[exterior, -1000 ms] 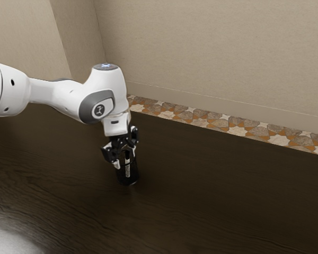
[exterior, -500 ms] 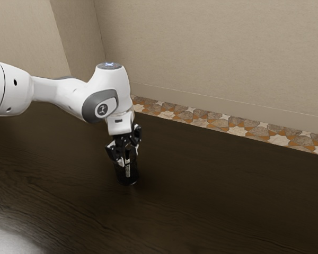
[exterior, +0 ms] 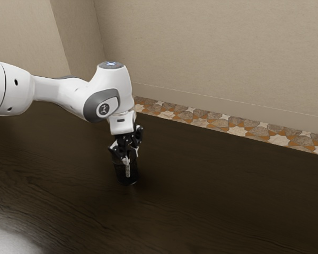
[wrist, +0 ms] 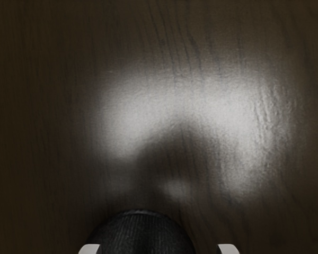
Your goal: Take the marker out of the pen holder and place it to the left of the pen holder.
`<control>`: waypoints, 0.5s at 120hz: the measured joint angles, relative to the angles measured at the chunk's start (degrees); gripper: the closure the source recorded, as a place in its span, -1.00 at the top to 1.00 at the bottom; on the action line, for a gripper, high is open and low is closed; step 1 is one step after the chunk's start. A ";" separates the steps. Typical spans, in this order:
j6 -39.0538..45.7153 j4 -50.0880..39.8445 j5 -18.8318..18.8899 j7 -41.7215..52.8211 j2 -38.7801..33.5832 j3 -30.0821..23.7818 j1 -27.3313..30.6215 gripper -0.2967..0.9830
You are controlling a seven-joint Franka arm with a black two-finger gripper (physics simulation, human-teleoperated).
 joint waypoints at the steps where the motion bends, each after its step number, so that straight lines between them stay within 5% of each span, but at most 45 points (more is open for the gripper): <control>1: 0.00 0.01 0.00 -0.01 0.01 -0.01 0.00 -0.18; 60: 0.00 1.21 0.18 -0.16 0.93 -0.05 0.10 -0.24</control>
